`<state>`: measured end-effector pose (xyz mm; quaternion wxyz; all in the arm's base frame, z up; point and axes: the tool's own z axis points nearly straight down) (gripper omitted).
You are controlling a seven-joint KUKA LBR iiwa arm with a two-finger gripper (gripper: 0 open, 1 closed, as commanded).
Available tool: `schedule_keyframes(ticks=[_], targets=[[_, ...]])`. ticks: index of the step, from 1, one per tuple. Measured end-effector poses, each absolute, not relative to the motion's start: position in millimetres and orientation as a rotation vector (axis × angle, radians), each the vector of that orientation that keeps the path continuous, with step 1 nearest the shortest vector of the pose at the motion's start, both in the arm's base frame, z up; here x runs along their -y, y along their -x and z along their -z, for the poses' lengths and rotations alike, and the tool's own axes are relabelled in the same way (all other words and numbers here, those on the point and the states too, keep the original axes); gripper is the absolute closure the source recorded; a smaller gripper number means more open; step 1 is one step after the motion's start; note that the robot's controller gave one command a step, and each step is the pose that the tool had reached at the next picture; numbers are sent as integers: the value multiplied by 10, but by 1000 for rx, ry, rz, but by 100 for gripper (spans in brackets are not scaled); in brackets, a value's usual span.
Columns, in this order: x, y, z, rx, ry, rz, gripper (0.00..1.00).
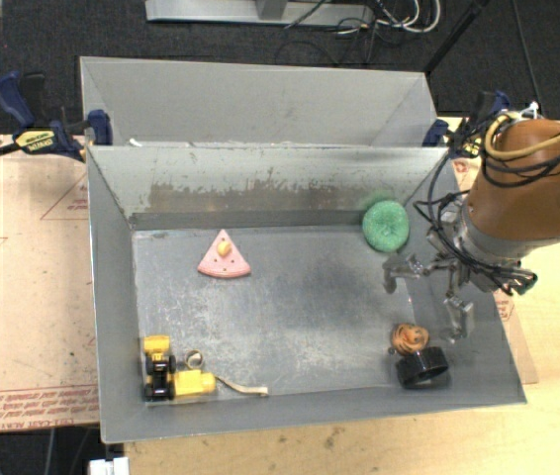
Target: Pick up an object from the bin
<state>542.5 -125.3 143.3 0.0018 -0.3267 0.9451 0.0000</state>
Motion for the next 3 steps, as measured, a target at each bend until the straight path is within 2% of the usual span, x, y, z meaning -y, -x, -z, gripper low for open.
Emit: schedule_keyframes(ticks=[1,2,3], targets=[[1261,-5129,-1314,-2971,1016,-3,0],[1262,-4970,-1076,-2892,1226,-1,0],[1260,-4878,-724,-2696,1589,-28,100]])
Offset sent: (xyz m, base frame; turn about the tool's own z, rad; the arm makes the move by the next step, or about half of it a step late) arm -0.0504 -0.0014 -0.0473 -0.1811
